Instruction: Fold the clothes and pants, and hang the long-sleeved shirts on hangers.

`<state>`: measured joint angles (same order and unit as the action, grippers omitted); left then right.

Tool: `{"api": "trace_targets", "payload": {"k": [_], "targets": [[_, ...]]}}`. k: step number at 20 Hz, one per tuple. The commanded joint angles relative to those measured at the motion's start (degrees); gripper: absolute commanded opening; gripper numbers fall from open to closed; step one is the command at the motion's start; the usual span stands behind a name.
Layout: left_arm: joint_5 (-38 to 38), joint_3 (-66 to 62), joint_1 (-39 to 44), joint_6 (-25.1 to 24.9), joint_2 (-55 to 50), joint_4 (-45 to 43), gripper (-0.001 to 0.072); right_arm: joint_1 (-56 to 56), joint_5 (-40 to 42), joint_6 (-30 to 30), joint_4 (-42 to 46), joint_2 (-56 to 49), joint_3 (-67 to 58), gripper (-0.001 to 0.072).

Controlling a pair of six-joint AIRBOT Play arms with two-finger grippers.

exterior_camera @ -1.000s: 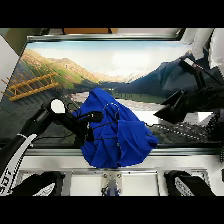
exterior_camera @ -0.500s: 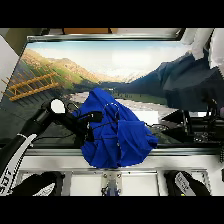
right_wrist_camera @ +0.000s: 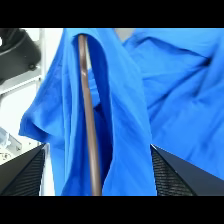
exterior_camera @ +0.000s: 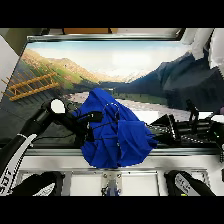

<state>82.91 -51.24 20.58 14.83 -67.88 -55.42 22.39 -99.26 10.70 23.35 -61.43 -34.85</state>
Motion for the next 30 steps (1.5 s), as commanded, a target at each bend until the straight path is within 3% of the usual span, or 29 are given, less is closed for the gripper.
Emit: {"api": "trace_targets", "payload": {"k": [1,22,23,24,25,30], "targets": [[0.0,0.0,0.0,0.0,0.0,0.0,0.0009,-2.2,0.4,1.4,-2.3,-1.5,0.2,0.0719],[0.0,0.0,0.0,0.0,0.0,0.0,0.0009,-2.2,0.5,1.3,-3.1,-1.6,0.2,0.0701],[0.0,0.0,0.0,0.0,0.0,0.0,0.0009,-2.2,0.5,1.3,-3.1,-1.6,0.2,0.0511],[0.0,0.0,0.0,0.0,0.0,0.0,0.0009,-2.2,0.5,1.3,-3.1,-1.6,0.2,0.0188],[0.0,0.0,0.0,0.0,0.0,0.0,0.0009,-2.2,0.5,1.4,-3.1,-1.6,0.2,0.0017],[-0.1,0.0,0.0,0.0,0.0,-0.1,0.0009,-2.2,0.4,1.3,-3.1,-1.6,0.2,0.0013]]}}
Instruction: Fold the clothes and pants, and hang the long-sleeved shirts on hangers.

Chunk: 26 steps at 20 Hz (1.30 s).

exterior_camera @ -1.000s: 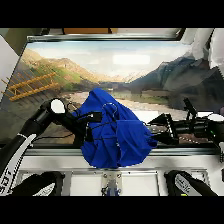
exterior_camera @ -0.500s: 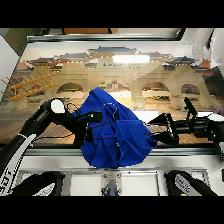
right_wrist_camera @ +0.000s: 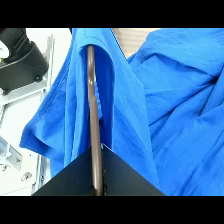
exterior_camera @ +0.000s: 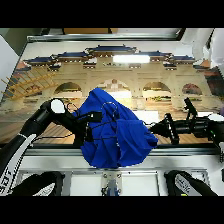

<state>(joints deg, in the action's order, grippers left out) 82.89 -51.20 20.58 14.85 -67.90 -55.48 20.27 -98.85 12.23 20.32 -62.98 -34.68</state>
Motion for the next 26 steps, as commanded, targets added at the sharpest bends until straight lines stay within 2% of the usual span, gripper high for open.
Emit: {"api": "trace_targets", "payload": {"k": [1,8,9,10,11,14,19,23,26], "targets": [[0.0,0.0,0.0,0.0,0.0,0.0,0.0009,0.0,0.0,-0.2,0.0,0.0,0.0,0.0011],[0.7,-0.1,0.0,0.0,0.0,-0.5,0.0011,0.0,0.1,-0.2,0.0,0.0,0.0,0.0009],[1.2,-0.1,0.0,0.1,0.0,-0.5,0.0089,0.0,0.1,-0.2,0.0,0.0,0.0,0.0009],[1.4,-0.1,0.0,0.9,0.0,-0.5,0.032,0.0,0.1,-0.2,0.0,0.0,0.0,0.0009],[1.2,-0.1,0.0,3.3,0.0,-0.5,0.0417,0.0,0.1,-0.2,0.0,0.0,0.0,0.0009],[1.1,-0.1,0.0,7.3,0.0,-0.5,0.0419,0.0,0.1,-0.2,0.0,0.0,0.0,0.0008],[1.4,-0.1,0.0,18.4,0.5,-0.5,0.0419,0.0,0.1,-0.3,0.0,0.0,0.0,0.0007],[-0.8,-0.1,0.0,20.1,4.6,-0.5,0.0419,0.0,0.6,-1.6,0.0,0.0,0.0,0.0007],[-1.9,-0.1,-3.0,22.5,7.5,-0.5,0.0419,0.0,1.4,-1.7,0.0,0.0,0.0,0.0006]]}}
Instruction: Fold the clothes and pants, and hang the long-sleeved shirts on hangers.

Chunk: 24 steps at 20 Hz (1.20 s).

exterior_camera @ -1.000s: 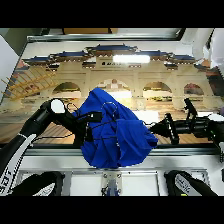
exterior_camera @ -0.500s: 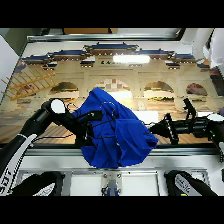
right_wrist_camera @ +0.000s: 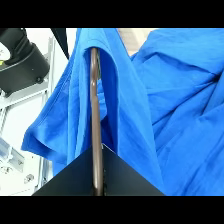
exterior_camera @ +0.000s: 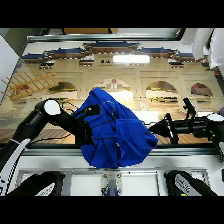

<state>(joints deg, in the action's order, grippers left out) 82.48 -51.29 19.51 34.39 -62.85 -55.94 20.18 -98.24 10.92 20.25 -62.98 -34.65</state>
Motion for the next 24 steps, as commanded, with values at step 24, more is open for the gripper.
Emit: {"api": "trace_targets", "payload": {"k": [24], "targets": [[-28.1,10.0,14.5,76.3,20.7,-25.9,0.0417,0.0,15.9,-8.0,-8.9,14.3,-0.4,0.0005]]}}
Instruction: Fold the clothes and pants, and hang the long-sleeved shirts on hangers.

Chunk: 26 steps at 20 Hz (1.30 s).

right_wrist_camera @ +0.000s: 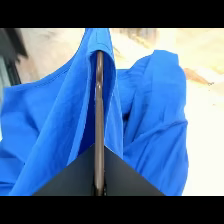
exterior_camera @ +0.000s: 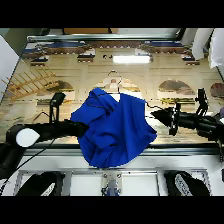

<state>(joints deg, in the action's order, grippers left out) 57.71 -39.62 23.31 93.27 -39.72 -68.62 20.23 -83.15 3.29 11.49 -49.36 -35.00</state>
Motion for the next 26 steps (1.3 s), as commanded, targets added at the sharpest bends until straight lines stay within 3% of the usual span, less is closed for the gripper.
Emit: {"api": "trace_targets", "payload": {"k": [1,4,8,12,18,24,25,26], "targets": [[-3.2,-3.4,12.7,21.1,-4.5,-15.7,0.0417,0.0,0.8,-0.3,-0.2,0.7,-0.1,0.0005],[-0.6,-8.2,12.3,22.7,-11.1,-15.4,0.0417,0.0,0.7,-0.3,-0.2,0.7,-0.1,0.0006],[3.3,-14.0,3.9,22.7,-16.7,-14.8,0.0417,0.0,0.6,-0.4,-0.2,0.7,-0.1,0.0005],[3.1,-14.2,-1.8,22.2,-21.7,-6.5,0.0417,0.0,0.7,-0.3,-0.1,0.7,-0.1,0.0006],[-2.4,-14.2,1.6,22.3,-28.9,-3.6,0.0417,0.0,0.7,-0.9,0.1,0.7,-0.1,0.0006],[-0.5,-14.1,1.7,22.3,-31.6,-3.3,0.0416,0.0,0.6,-3.3,1.4,0.7,-0.1,0.0006],[0.0,-14.1,2.2,22.3,-32.1,-3.4,0.0329,0.0,0.2,-3.8,1.4,0.7,-0.1,0.0006],[0.7,-14.1,2.9,22.2,-32.6,-4.0,0.0149,0.0,-0.6,-3.8,1.4,0.7,-0.1,0.0005]]}}
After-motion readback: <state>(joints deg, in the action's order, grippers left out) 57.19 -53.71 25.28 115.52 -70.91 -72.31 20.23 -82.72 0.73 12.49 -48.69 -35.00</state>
